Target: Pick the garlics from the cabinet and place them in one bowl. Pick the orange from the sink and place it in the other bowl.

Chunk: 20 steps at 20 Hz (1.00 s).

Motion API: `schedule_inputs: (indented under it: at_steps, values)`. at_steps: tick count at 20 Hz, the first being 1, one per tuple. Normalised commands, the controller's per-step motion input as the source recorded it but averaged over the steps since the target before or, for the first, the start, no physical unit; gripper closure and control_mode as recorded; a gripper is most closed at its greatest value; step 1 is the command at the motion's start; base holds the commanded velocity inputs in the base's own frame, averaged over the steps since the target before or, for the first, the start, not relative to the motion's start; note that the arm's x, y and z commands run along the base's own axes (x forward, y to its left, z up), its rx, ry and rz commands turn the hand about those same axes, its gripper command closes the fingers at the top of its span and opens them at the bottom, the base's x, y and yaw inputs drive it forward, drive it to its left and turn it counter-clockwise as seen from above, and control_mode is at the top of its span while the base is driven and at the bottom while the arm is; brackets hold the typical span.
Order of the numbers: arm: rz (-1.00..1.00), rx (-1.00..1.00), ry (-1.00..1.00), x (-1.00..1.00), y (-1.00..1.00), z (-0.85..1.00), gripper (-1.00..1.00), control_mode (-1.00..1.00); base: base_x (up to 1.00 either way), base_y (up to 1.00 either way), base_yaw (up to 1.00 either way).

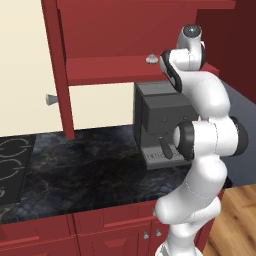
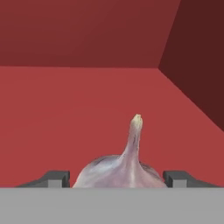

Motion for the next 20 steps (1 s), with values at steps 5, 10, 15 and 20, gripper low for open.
schedule_inputs:
  at_steps: [5,10,15,20]
  values:
    - [0.00,0.00,0.00,0.03,-0.04,-0.10,1.00,-1.00,0.00,0.00,0.00]
    - [0.05,0.00,-0.13,-0.70,0.00,0.00,1.00,-1.00,0.00,0.00,0.00]
    - [0.08,0.00,-0.17,-0.82,0.06,0.00,1.00,-1.00,0.00,0.00,0.00]
    - [0.03,-0.01,-0.17,-0.84,0.08,0.27,1.00,-1.00,0.00,0.00,0.00]
